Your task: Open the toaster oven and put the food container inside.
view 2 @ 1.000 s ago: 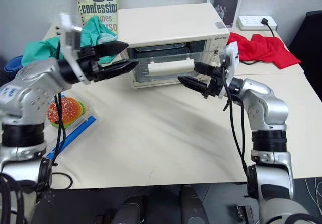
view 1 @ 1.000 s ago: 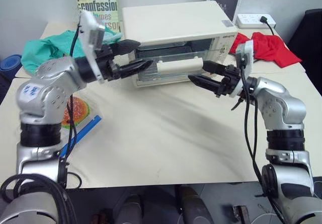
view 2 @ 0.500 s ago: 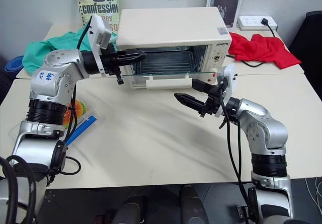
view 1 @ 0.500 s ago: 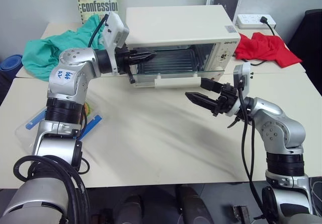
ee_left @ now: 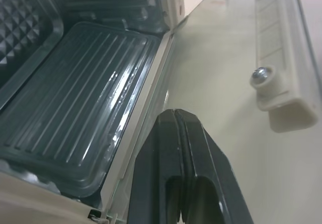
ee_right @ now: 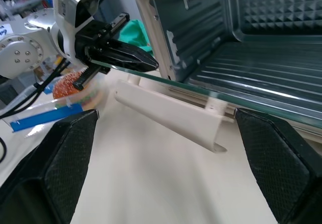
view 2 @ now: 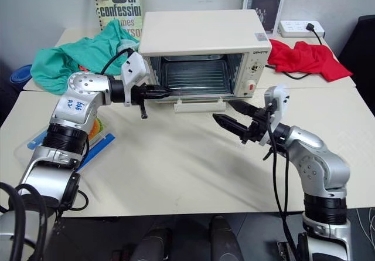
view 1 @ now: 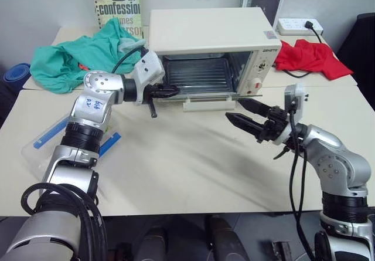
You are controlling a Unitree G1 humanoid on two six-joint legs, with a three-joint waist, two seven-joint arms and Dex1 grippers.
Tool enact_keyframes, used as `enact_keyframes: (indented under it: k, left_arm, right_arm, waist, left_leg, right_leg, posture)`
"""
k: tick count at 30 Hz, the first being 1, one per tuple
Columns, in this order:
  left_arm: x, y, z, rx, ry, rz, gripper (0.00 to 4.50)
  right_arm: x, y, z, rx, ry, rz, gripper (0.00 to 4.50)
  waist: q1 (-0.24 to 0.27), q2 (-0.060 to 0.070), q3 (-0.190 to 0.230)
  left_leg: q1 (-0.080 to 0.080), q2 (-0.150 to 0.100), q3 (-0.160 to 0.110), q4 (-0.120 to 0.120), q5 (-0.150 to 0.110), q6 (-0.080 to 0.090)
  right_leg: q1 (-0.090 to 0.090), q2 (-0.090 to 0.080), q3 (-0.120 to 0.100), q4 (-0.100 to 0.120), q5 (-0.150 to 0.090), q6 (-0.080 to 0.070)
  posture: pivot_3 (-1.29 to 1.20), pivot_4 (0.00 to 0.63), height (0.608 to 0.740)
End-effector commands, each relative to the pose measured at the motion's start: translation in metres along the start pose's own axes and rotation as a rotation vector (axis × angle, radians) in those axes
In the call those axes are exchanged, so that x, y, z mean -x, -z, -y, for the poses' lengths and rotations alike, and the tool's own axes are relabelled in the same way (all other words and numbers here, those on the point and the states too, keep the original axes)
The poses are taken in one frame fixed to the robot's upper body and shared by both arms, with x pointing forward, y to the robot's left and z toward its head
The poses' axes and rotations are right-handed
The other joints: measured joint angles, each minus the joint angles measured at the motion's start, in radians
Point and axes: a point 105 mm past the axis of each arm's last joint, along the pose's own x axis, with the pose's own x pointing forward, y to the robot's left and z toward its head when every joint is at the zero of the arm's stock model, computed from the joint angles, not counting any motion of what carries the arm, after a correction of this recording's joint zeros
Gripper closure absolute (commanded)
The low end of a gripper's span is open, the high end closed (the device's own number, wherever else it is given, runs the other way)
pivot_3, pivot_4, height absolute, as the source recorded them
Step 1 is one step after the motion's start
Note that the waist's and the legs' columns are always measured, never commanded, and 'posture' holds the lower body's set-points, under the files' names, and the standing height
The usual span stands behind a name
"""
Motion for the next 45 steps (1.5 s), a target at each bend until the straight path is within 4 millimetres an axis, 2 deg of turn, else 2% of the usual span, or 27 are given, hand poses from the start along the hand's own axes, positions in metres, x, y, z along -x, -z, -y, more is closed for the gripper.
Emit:
enact_keyframes:
  k: [1,3,6,14,18,21,23,24,27,33,36,39,41,45]
  left_arm:
    - [0.002,0.000,0.007,-0.033,0.033,-0.007,4.48]
    - [-0.003,0.011,0.018,-0.056,0.072,-0.046,4.48]
    - [-0.009,0.023,0.032,-0.074,0.120,-0.085,4.48]
    - [-0.028,0.039,0.042,-0.098,0.124,-0.153,4.48]
    - [-0.022,0.043,0.046,-0.115,0.124,-0.181,4.48]
    - [0.003,0.030,0.054,-0.038,0.134,-0.128,4.48]
    - [0.030,0.021,0.059,0.046,0.112,-0.101,4.48]
    - [0.045,0.018,0.063,0.103,0.096,-0.092,4.30]
    - [0.099,0.016,0.081,0.258,0.007,-0.103,3.70]
    - [0.167,0.015,0.105,0.479,-0.287,-0.097,1.79]
    - [0.193,0.019,0.118,0.548,-0.400,-0.104,0.95]
    - [0.228,0.030,0.121,0.632,-0.595,-0.128,0.15]
    - [0.243,0.036,0.124,0.680,-0.693,-0.138,0.04]
    - [0.282,0.072,0.126,0.926,-0.993,-0.162,0.04]
  right_arm:
    - [0.032,-0.004,-0.024,0.039,-0.037,-0.047,0.00]
    - [0.043,-0.003,-0.033,0.031,-0.042,-0.067,0.00]
    - [0.051,-0.008,-0.042,0.029,-0.042,-0.068,0.00]
    - [0.050,-0.015,-0.046,0.043,-0.040,-0.058,0.00]
    - [0.045,-0.019,-0.050,0.061,-0.076,-0.055,0.00]
    - [0.040,-0.022,-0.050,0.082,-0.115,-0.064,0.00]
    - [0.036,-0.023,-0.050,0.098,-0.151,-0.082,0.00]
    - [0.034,-0.023,-0.051,0.107,-0.170,-0.095,0.00]
    - [0.026,-0.024,-0.053,0.155,-0.264,-0.149,0.00]
    - [0.011,-0.037,-0.054,0.228,-0.426,-0.190,0.00]
    - [0.004,-0.042,-0.055,0.255,-0.505,-0.201,0.00]
    - [-0.006,-0.046,-0.056,0.267,-0.580,-0.201,0.00]
    - [-0.011,-0.047,-0.055,0.267,-0.605,-0.201,0.00]
    - [-0.022,-0.042,-0.056,0.250,-0.661,-0.198,0.00]
  waist:
    - [0.011,0.000,0.000]
    - [0.013,0.000,0.000]
    - [0.009,0.000,0.000]
    - [0.012,0.000,0.000]
    - [0.010,0.000,0.000]
    - [0.006,0.000,0.000]
    - [0.000,0.000,0.000]
    - [0.002,0.000,0.000]
    - [-0.006,0.000,0.000]
    - [0.009,0.000,0.000]
    - [0.010,-0.001,0.000]
    - [0.009,-0.001,0.000]
    - [0.008,-0.001,0.000]
    - [0.008,-0.001,0.000]
  left_leg:
    - [0.000,0.000,-0.001,0.000,0.000,0.000]
    - [-0.001,-0.001,-0.001,0.001,0.000,0.001]
    - [0.001,-0.001,0.000,0.003,0.000,0.001]
    - [0.002,-0.001,0.000,0.003,0.002,0.003]
    - [0.002,-0.001,-0.001,0.003,0.002,0.004]
    - [0.002,-0.001,0.000,0.002,0.002,0.004]
    - [0.002,0.000,0.000,0.002,0.002,0.004]
    - [0.002,0.001,0.000,0.002,0.002,0.004]
    - [0.002,0.001,-0.001,0.002,0.001,0.004]
    - [0.002,0.001,-0.002,0.003,0.001,0.004]
    - [0.002,0.001,-0.003,0.003,0.001,0.004]
    - [0.002,0.001,-0.004,0.002,0.001,0.003]
    - [0.003,0.001,-0.003,0.002,0.001,0.003]
    - [0.003,0.001,-0.003,0.002,0.001,0.003]
  right_leg:
    - [0.000,0.000,0.000,-0.001,0.000,0.000]
    - [0.001,0.000,0.000,-0.001,0.000,0.000]
    - [0.004,0.000,0.001,-0.006,0.001,0.002]
    - [0.005,0.000,0.001,-0.007,0.002,0.002]
    - [0.005,0.000,0.001,-0.007,0.003,0.002]
    - [0.005,0.001,0.002,-0.006,0.003,0.002]
    - [0.004,0.001,0.002,-0.006,0.002,0.002]
    - [0.004,0.001,0.002,-0.005,0.002,0.001]
    - [0.003,0.001,0.001,-0.004,0.002,0.001]
    - [0.006,0.000,-0.001,-0.007,0.002,0.001]
    - [0.006,0.000,-0.002,-0.008,0.002,0.000]
    - [0.006,0.000,-0.003,-0.008,0.002,0.000]
    - [0.006,0.000,-0.003,-0.008,0.001,0.000]
    - [0.006,0.000,-0.004,-0.008,0.001,-0.001]
  posture:
    - [0.00,0.150,0.740]
    - [0.00,0.150,0.740]
    - [0.00,0.150,0.740]
    - [0.00,0.150,0.740]
    - [0.00,0.150,0.740]
    - [0.00,0.150,0.740]
    - [0.00,0.150,0.740]
    - [0.00,0.150,0.740]
    - [0.00,0.150,0.740]
    - [0.00,0.150,0.740]
    - [0.00,0.150,0.740]
    - [0.00,0.150,0.740]
    - [0.00,0.150,0.740]
    - [0.00,0.150,0.740]
